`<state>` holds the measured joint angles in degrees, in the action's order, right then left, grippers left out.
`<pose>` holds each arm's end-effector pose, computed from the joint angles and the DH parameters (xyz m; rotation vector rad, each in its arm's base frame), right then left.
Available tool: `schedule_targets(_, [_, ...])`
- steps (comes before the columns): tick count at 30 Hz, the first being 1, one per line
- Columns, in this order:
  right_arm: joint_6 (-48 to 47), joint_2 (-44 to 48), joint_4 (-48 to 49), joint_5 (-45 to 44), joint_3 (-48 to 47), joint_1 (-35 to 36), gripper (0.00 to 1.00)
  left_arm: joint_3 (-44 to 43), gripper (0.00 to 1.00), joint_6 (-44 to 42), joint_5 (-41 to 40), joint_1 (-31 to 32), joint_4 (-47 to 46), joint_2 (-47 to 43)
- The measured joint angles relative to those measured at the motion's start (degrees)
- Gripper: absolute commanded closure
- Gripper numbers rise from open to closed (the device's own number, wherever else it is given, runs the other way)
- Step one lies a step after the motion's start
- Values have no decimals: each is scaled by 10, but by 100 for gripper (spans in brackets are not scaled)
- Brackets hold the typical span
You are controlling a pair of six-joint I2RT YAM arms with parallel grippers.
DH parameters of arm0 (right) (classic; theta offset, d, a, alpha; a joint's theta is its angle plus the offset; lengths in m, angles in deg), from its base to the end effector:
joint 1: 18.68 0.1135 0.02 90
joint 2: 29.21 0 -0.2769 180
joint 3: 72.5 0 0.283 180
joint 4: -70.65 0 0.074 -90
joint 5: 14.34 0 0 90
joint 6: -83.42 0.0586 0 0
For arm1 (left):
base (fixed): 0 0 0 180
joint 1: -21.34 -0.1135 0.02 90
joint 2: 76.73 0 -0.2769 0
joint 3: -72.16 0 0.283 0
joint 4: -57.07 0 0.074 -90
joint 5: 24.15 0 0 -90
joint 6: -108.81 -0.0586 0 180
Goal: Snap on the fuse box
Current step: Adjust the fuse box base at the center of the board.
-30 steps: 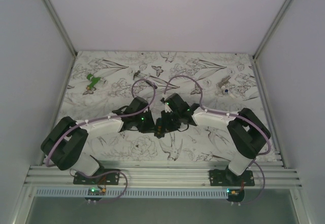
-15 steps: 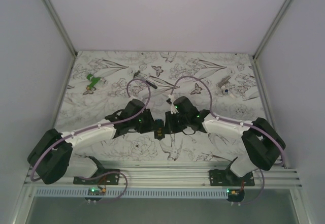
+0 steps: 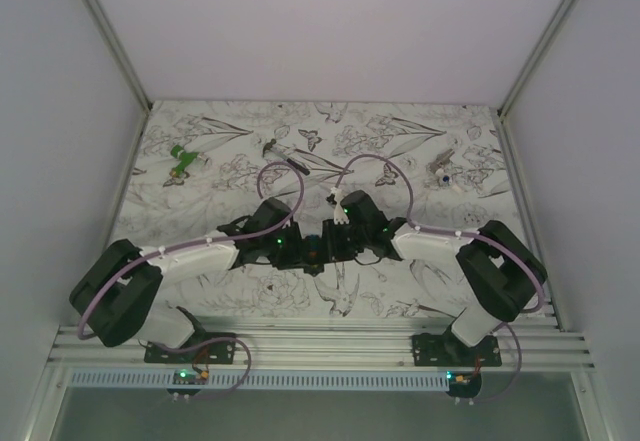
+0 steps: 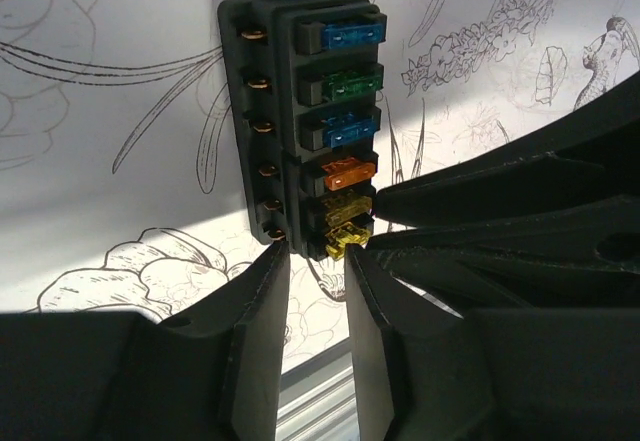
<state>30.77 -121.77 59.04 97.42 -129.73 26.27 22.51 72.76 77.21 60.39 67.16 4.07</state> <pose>0.2330 0.2633 0.1326 -0.3713 2.5970 1.0577 0.2387 -0.2085 0.1538 -0.2133 2.5037 -0.9971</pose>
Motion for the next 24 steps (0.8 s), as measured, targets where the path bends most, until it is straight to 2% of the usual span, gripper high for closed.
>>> schedule_targets(24, [-4,-15,-15,8,-7,-1,78,-11,80,-3,21,0,6,18])
